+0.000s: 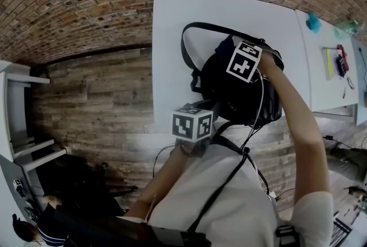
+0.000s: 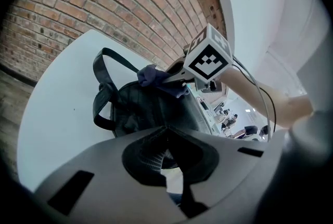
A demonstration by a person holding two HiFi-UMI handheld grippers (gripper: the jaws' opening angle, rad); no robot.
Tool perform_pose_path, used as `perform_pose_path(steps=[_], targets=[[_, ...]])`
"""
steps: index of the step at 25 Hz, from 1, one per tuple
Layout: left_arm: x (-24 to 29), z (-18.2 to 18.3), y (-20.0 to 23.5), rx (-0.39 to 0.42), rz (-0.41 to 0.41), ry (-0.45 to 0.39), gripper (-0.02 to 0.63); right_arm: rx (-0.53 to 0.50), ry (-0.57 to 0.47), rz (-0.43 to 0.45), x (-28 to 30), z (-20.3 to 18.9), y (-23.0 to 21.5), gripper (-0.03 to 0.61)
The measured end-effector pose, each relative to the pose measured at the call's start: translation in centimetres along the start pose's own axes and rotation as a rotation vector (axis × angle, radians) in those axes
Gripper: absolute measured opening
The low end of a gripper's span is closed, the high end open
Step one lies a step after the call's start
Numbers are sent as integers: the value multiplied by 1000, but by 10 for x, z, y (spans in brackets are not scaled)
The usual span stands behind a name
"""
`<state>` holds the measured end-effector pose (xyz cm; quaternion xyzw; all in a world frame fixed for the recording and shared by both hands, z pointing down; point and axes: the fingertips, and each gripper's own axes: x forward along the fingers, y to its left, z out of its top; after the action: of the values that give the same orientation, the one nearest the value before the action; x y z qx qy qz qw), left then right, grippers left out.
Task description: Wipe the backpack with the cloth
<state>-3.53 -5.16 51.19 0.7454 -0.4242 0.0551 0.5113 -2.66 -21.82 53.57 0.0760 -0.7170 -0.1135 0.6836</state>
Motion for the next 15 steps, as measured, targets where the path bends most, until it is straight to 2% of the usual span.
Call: perform_pose_path(steps=[15], targets=[[-3,-4,-3,0,-4,-7,5,-86,53,108,-12,-12,52,55]])
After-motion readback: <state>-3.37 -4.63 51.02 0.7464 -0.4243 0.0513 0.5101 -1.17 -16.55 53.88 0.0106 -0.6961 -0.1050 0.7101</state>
